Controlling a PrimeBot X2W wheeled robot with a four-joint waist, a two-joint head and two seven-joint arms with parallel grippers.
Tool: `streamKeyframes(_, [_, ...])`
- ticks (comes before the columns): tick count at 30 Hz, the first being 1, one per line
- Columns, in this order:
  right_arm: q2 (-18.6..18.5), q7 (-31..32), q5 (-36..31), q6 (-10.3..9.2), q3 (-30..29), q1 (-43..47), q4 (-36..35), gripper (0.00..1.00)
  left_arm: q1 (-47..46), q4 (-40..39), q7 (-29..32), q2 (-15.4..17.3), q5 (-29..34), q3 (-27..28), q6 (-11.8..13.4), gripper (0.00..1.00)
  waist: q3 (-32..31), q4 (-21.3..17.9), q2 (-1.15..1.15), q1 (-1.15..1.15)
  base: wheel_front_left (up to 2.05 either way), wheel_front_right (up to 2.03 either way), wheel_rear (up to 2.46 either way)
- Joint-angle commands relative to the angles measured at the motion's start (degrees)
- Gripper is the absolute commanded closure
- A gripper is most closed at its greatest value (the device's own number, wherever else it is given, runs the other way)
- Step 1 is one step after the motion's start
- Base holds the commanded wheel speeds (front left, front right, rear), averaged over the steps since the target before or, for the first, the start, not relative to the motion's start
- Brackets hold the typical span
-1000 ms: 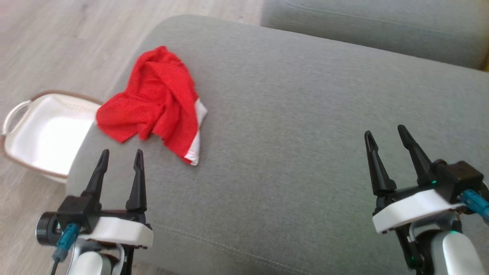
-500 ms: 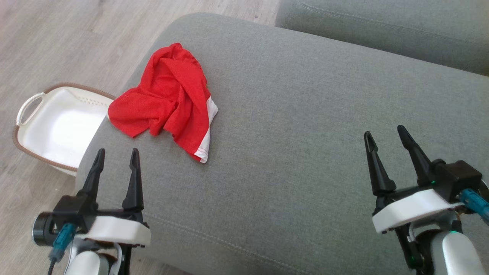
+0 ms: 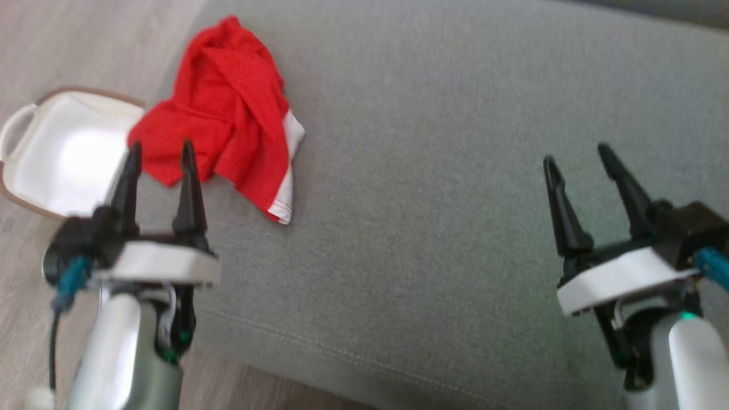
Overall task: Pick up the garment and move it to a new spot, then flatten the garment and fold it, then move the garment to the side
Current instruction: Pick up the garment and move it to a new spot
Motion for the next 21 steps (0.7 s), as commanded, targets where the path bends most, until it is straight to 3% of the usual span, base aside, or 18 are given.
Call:
streamKeyframes(1, [-0.8, 0.6, -0.5, -0.05, 1.7, -2.5, -2.6, 0.0, -3.4, -0.3, -0.7, 0.4, -0.4, 3.0, -0.5, 0.0, 4.4, -1.8, 0.0, 0.0, 0.0, 0.0, 0.0])
streamKeyframes(5, [-1.4, 2.1, -1.6, -0.05, 2.0, -4.3, -4.2, 0.0, -9.4, 7.6, -0.7, -0.8, -1.3, 5.3, -3.6, 0.0, 8.9, -3.0, 0.0, 0.0, 0.0, 0.0, 0.0])
streamKeyframes(11, [-2.1, 3.1, -2.4, -0.05, 2.2, -6.5, -5.4, 0.0, -17.0, 25.4, -0.7, -1.5, -3.8, 7.0, -7.8, 0.0, 12.4, -3.9, 0.0, 0.0, 0.0, 0.0, 0.0])
streamKeyframes(17, [-2.1, 3.3, -2.3, -0.05, 2.3, -7.1, -5.2, 0.0, -24.2, 44.9, 1.2, -0.3, -6.1, 4.5, -9.3, 0.0, 13.0, -4.1, 0.0, 0.0, 0.0, 0.0, 0.0])
streamKeyframes(21, [-1.9, 3.0, -2.0, -0.05, 2.5, -7.4, -4.7, 0.0, -27.8, 52.4, 3.7, 0.3, -7.4, 2.9, -9.5, 0.0, 12.6, -4.2, 0.0, 0.0, 0.0, 0.0, 0.0])
